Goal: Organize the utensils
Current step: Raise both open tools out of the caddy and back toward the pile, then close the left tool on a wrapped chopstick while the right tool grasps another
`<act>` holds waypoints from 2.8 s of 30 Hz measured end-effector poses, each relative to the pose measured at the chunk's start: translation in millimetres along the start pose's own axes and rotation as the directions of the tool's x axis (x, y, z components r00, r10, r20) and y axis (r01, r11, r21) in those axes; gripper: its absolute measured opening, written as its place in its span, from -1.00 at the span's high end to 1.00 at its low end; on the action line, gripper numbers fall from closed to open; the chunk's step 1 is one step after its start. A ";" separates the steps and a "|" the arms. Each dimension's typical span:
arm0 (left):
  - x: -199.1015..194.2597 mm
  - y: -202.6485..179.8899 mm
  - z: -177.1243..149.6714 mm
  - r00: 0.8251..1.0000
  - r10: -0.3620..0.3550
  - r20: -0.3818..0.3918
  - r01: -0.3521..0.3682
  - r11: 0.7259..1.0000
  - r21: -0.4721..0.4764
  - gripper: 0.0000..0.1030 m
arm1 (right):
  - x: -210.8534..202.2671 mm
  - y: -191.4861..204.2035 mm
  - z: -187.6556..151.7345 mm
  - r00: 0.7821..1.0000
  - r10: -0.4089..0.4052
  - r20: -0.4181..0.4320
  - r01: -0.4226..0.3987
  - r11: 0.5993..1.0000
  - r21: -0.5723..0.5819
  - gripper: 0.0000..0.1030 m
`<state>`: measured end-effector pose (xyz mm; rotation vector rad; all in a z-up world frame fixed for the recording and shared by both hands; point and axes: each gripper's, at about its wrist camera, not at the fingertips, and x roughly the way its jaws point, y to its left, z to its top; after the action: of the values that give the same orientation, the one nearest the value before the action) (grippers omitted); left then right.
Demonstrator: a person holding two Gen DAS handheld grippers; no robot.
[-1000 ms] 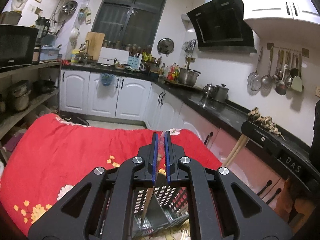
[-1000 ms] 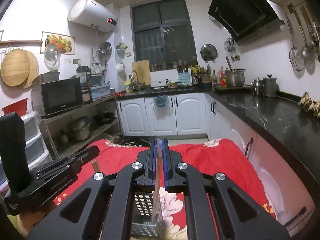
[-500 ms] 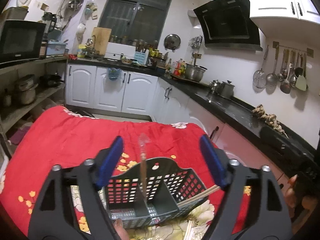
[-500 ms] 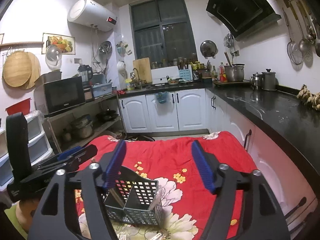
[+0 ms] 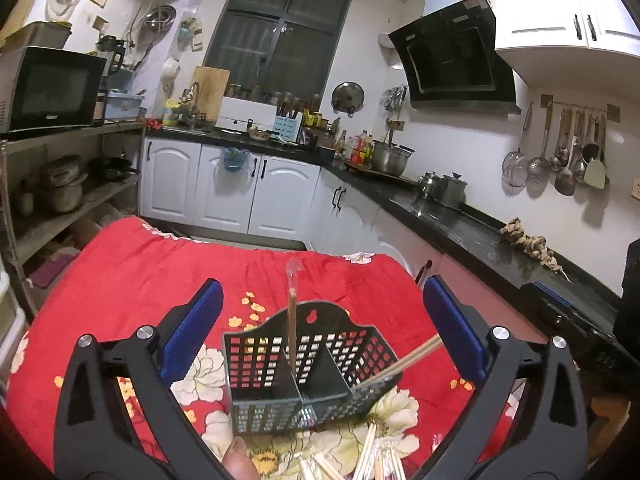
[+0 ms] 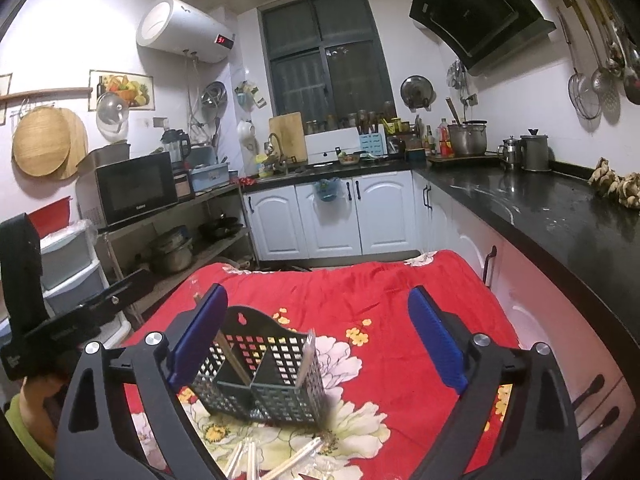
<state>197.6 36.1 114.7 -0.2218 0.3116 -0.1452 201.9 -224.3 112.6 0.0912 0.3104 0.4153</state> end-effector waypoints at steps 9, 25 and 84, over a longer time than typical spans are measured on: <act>-28.9 2.5 -13.1 1.000 0.001 0.020 -0.001 1.000 -0.019 -0.79 | -16.1 5.0 -20.1 0.999 0.019 -0.038 -0.020 1.000 -0.021 -0.80; -42.6 14.8 -53.4 0.998 0.015 -0.062 -0.017 0.999 -0.038 -0.79 | -27.0 19.3 -54.9 0.993 0.030 -0.111 -0.036 0.998 -0.050 -0.83; -17.5 68.6 -163.9 0.883 0.056 -0.466 -0.106 0.991 -0.082 -0.05 | 33.2 22.2 -144.7 0.887 -0.014 -0.461 -0.048 0.992 -0.121 -0.11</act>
<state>136.1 73.7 -48.7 -0.2775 0.8080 -0.0970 176.7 -187.0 -30.6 -0.1363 0.7535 0.4718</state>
